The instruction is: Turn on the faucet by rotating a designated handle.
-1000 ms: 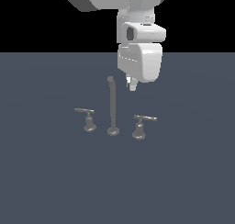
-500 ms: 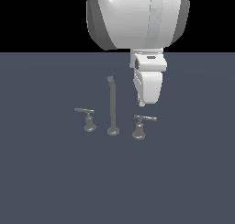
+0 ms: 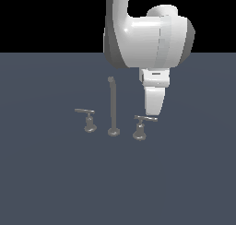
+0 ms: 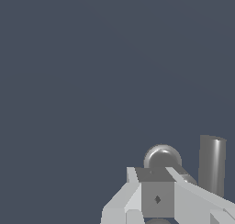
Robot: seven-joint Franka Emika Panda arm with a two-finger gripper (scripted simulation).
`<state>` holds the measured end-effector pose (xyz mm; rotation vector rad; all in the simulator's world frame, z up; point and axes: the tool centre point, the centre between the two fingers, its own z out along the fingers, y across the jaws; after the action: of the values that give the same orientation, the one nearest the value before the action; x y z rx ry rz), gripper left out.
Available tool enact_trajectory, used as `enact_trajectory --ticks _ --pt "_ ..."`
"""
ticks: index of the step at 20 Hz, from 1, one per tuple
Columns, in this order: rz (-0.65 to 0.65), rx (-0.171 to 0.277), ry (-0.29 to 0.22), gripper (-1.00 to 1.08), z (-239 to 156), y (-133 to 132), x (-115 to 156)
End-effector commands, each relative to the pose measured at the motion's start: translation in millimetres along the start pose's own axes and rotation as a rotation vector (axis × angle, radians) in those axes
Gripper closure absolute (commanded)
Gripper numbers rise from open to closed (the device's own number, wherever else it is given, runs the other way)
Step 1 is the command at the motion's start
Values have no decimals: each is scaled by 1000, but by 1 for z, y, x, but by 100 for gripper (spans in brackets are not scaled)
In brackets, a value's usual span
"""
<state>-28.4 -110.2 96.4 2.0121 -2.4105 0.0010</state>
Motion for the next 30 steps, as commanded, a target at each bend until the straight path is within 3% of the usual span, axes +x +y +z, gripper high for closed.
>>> enact_trajectory --ticks 1,9,19,21,30 --pt "25 1 0 108 5 -2 4" --pt "36 1 -1 108 7 -3 6" --pt "36 0 -2 108 7 30 24" --pt "31 9 -3 108 7 22 19" --pt "35 3 -2 108 7 55 16"
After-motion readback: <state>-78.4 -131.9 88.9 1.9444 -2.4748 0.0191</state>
